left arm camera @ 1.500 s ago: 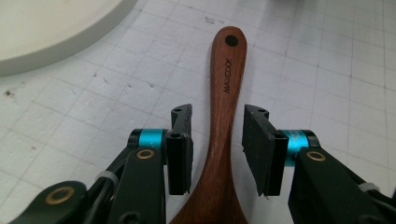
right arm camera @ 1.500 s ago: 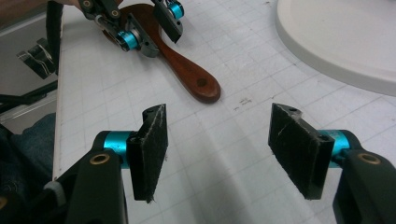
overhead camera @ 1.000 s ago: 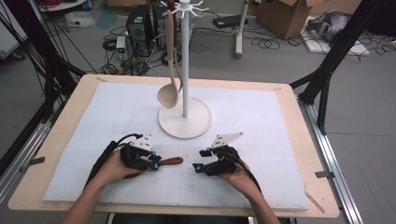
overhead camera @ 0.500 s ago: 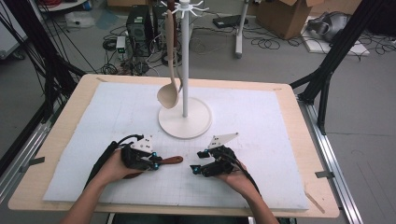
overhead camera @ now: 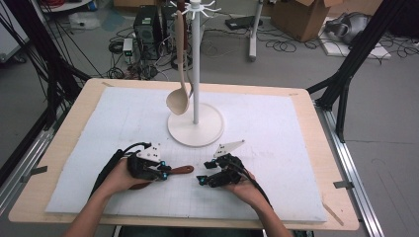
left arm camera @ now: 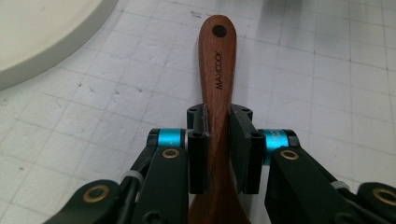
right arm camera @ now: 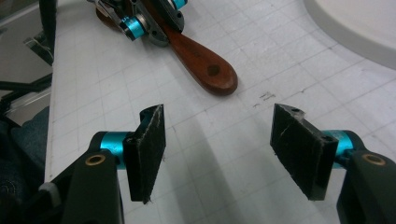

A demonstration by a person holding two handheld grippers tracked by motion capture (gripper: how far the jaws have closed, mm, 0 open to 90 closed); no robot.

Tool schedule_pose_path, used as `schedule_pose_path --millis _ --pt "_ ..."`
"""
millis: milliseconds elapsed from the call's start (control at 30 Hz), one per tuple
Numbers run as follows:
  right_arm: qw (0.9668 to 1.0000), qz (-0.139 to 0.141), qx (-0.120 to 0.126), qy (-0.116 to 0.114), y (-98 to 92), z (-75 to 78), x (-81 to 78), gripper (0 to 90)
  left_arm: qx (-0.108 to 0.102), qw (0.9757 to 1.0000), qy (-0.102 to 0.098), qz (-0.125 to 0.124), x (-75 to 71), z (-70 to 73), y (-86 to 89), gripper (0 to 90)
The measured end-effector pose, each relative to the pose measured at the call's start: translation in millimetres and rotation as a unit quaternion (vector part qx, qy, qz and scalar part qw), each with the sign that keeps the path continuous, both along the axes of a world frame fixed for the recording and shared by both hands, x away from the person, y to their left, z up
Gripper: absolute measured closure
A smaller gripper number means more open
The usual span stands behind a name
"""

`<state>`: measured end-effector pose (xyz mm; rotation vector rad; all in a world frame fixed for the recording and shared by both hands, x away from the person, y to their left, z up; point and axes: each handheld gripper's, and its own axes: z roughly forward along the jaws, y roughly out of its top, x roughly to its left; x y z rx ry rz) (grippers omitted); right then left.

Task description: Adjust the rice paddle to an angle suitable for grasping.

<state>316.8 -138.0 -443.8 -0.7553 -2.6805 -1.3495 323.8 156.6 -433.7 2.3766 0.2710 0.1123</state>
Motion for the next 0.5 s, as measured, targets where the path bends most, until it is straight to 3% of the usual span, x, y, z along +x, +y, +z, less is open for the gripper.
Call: schedule_pose_path --millis 200,500 --pt "1.0000 0.003 0.001 -0.003 1.8 -0.1 0.8 35.5 -0.004 1.0000 0.008 -0.002 1.1 -2.0 -2.2 76.3" --pt "1.0000 0.003 0.001 -0.001 3.6 0.1 0.3 35.5 -0.001 1.0000 -0.002 -0.003 -0.4 -2.6 -3.0 76.9"
